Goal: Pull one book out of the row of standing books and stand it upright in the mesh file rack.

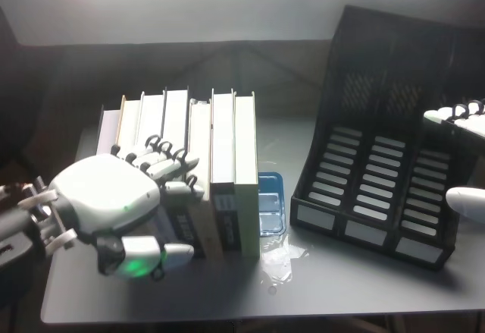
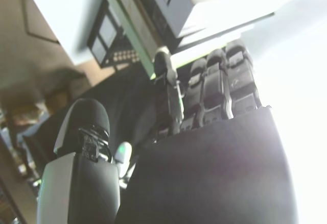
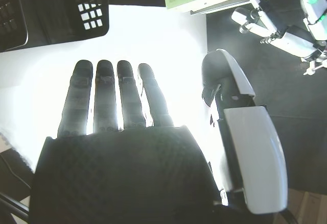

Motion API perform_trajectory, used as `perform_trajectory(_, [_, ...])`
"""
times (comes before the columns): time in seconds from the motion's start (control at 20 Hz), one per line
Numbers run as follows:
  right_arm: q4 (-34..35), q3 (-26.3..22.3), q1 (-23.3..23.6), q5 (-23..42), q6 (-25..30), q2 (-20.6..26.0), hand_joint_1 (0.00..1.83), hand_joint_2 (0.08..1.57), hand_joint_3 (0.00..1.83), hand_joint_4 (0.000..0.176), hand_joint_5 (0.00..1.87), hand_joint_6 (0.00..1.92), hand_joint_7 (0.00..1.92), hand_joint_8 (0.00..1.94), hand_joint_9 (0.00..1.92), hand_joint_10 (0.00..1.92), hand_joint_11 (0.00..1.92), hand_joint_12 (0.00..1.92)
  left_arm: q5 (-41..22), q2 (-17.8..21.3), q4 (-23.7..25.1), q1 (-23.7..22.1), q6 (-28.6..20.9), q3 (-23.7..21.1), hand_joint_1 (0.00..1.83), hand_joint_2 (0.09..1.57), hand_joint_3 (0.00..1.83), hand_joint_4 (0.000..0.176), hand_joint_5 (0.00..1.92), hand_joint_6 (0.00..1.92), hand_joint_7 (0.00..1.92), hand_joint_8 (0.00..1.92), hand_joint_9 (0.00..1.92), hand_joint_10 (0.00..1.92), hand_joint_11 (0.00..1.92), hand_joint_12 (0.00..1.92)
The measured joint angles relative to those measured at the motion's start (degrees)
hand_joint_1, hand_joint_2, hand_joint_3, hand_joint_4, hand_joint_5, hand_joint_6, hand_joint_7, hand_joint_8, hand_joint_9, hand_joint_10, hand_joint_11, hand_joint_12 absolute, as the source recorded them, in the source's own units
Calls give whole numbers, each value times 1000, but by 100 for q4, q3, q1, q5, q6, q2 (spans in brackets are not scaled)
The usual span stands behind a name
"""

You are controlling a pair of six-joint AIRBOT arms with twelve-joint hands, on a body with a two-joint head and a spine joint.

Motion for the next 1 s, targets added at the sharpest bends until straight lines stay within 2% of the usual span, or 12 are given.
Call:
perform_trajectory(0.15, [-7,0,-20,-4,2,0,292,1327,0,0,0,0,0,0,0,0,0,0,-111,68,85,129,-66,-144,258,1281,5,30,525,9,0,0,0,0,0,0])
perform_trajectory(0.25, [24,0,-24,-4,2,0,295,1330,0,0,0,0,0,0,0,0,0,0,-208,74,109,223,-92,-223,249,1290,7,7,554,16,0,0,0,0,0,0])
perform_trajectory(0.35, [24,0,-24,-4,2,0,290,1329,0,0,0,0,0,0,0,0,0,0,-308,125,173,382,-240,-295,237,1281,0,0,557,12,0,0,0,0,0,0])
perform_trajectory(0.5, [13,-2,-24,2,2,0,282,1322,0,0,0,0,0,0,0,0,0,0,-435,151,203,566,-361,-398,302,1264,0,0,572,13,0,0,0,0,0,0])
perform_trajectory(0.55, [20,-2,-24,-2,2,-2,276,1322,0,0,0,0,0,0,0,0,0,0,-470,153,260,647,-404,-435,303,1250,0,9,599,18,1,0,0,0,0,0])
perform_trajectory(0.75, [15,0,-24,0,2,-2,298,1327,0,0,0,0,0,0,0,0,0,0,-579,166,321,828,-566,-538,296,1257,0,0,566,1,0,0,0,0,0,0])
perform_trajectory(0.85, [24,0,-24,-4,2,-7,314,1339,5,0,0,0,0,0,0,0,0,0,-664,166,339,986,-671,-603,352,1248,0,0,594,11,0,0,0,0,0,0])
perform_trajectory(1.0, [22,0,-24,-4,4,-7,295,1327,0,0,0,0,0,0,0,0,0,0,-752,164,363,1145,-782,-647,310,1282,9,0,598,9,0,0,0,0,0,0])
